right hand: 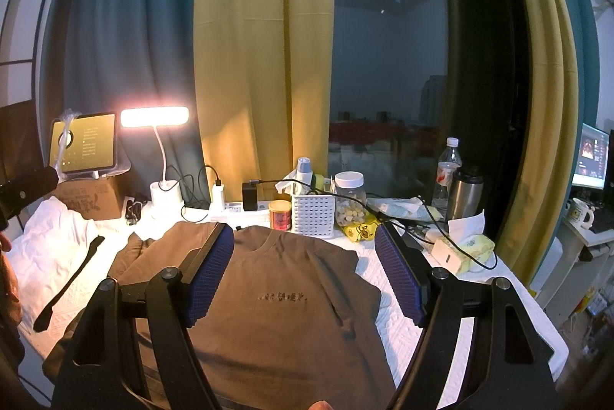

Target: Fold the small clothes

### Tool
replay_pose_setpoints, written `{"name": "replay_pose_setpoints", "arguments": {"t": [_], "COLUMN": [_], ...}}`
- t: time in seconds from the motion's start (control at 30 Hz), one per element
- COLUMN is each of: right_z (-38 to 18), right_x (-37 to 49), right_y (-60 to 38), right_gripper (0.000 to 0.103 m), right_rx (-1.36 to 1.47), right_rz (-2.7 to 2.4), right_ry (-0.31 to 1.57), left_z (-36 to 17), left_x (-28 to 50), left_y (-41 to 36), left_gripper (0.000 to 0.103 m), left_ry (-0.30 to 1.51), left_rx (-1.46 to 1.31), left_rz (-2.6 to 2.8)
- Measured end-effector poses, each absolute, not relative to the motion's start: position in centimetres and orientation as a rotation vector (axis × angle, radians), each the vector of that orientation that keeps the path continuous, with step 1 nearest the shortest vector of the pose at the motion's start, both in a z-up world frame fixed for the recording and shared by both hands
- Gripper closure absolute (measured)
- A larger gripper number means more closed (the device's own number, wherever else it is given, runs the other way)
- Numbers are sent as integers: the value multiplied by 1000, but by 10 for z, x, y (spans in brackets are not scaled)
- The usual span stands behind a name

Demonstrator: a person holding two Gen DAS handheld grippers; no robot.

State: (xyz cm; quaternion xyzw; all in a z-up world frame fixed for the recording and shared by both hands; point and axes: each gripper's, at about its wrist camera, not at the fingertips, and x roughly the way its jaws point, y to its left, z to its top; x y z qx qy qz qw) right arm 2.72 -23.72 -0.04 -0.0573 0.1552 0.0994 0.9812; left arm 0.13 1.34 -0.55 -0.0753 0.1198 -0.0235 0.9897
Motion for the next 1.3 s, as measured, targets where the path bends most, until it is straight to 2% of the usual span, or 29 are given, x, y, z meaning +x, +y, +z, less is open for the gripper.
{"name": "replay_pose_setpoints", "arguments": {"t": [1.3], "right_z": [-12], "right_x": [33], "right_y": [-239], "right_gripper": [24], "right_rx": [-112], "right_rz": [199], "right_ry": [328], "left_z": [-7], "left_x": [0], "left_y": [13], "left_gripper": [1], "left_ry": [216], "left_rx": [-144], "left_rz": [-58]}}
